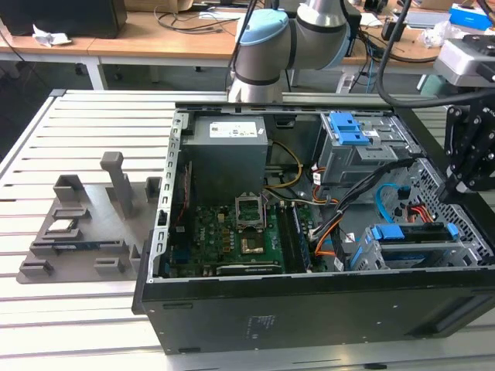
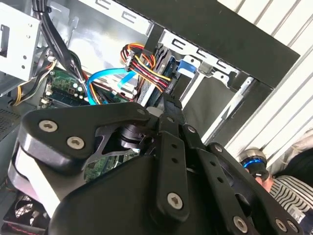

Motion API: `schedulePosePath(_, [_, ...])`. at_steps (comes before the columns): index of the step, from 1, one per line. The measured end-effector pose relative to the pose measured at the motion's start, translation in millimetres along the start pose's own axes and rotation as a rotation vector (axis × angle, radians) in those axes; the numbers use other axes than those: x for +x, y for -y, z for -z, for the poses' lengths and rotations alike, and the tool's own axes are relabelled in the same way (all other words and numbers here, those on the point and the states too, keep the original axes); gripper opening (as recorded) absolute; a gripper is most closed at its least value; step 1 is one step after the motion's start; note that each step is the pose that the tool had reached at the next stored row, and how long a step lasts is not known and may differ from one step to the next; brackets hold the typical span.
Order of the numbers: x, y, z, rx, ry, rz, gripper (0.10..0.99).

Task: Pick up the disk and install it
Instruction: 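Insert the first disk wire, then insert the second disk wire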

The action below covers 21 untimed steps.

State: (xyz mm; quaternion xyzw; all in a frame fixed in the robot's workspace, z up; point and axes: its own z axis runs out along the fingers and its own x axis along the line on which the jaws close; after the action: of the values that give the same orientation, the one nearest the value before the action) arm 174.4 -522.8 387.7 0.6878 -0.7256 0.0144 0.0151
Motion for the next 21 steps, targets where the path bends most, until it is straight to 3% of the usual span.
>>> schedulePosePath(10, [0.1,0.0,2.7,0.000,0.0000,0.000,0.114])
schedulePosePath(11, [0.1,0.0,2.7,0.000,0.0000,0.000,0.235])
schedulePosePath(12, [0.1,0.0,2.8,0.000,0.0000,0.000,0.235])
schedulePosePath(14, [0.1,0.0,2.8,0.000,0.0000,0.000,0.361])
schedulePosePath(19, [-8.1,-2.9,2.7,0.000,0.0000,0.000,0.361])
schedulePosePath(21, [-12.7,-8.7,2.1,0.000,-0.0001,0.000,0.361])
